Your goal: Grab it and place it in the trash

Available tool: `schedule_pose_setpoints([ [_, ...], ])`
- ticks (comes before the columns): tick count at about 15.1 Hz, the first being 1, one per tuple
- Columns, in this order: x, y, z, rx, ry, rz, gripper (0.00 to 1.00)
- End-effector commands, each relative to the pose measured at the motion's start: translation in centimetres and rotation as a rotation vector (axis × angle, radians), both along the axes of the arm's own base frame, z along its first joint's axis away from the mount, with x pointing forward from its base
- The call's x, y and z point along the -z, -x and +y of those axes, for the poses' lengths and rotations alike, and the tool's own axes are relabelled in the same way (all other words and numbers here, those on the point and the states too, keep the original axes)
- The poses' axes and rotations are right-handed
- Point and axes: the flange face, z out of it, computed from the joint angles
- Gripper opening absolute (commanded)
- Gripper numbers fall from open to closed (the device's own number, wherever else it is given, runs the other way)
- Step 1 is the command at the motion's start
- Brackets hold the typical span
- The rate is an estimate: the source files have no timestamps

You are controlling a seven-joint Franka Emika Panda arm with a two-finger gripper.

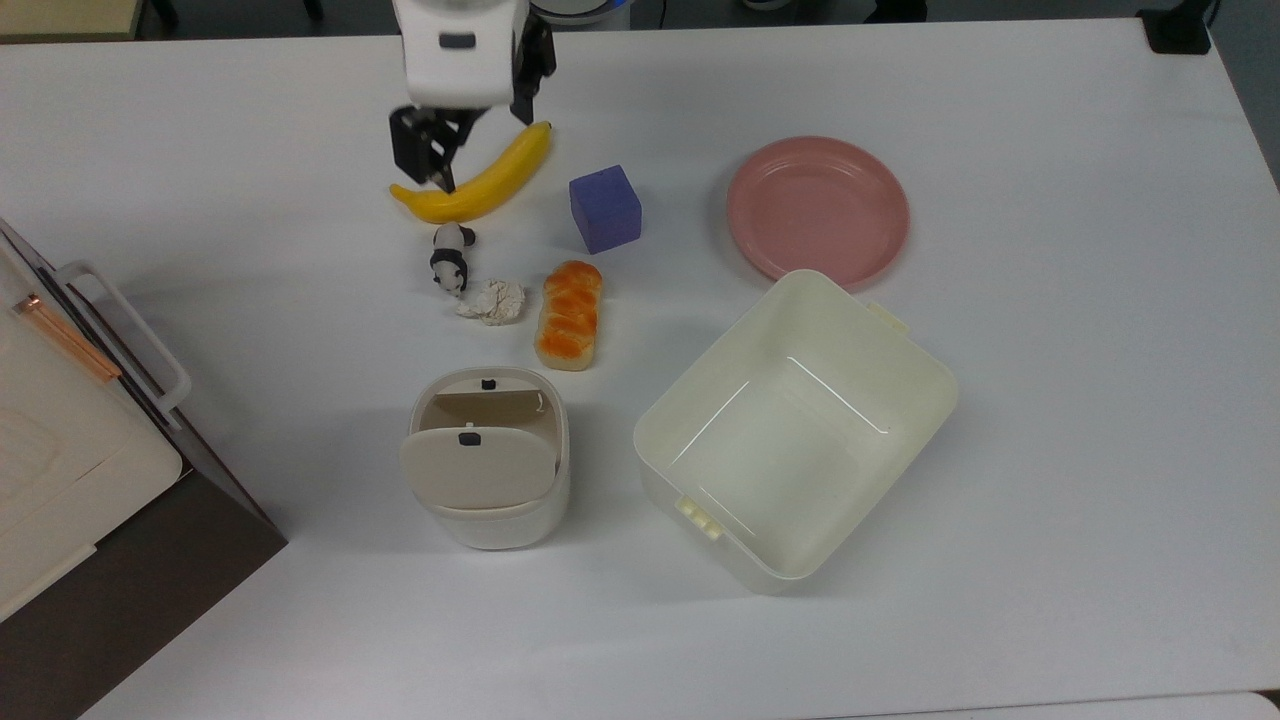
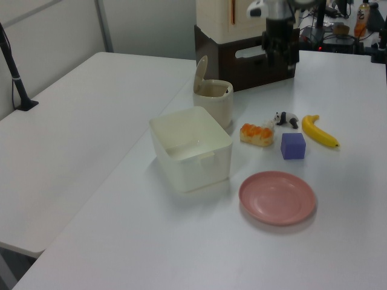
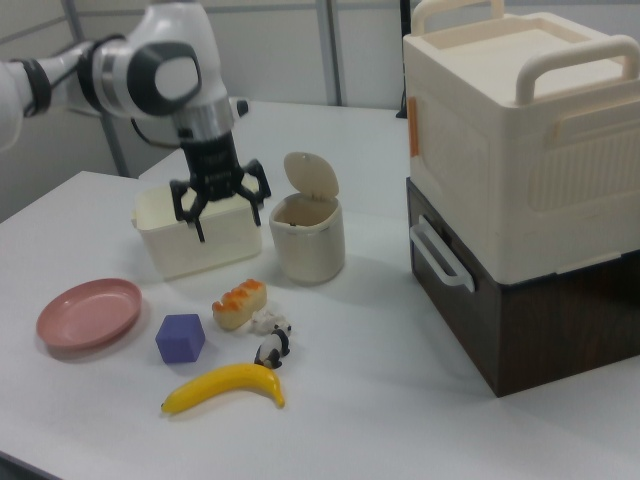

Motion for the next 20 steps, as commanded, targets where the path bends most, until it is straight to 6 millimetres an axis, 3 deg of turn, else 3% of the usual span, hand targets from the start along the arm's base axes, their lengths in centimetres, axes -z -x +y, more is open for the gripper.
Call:
schedule_pose_setpoints([
  [1, 5.6, 0.9, 0.4, -0.084, -0.009, -0.034, 1.0],
  [8, 13.8, -0.9, 0.6, -0.089, -0.011, -0.067, 1.0],
  [14, 17.3, -2.3, 0.1, -0.057, -0.039, -0.14, 1.0],
  [18, 18.9, -2.2, -0.9, -0.032, -0.056, -0.12, 1.0],
  [19, 19.1, -2.2, -1.0, -0.032, -0.056, -0.115, 0.97],
  [20, 19.2, -2.1, -1.1, -0.027, -0.056, -0.108, 0.86],
])
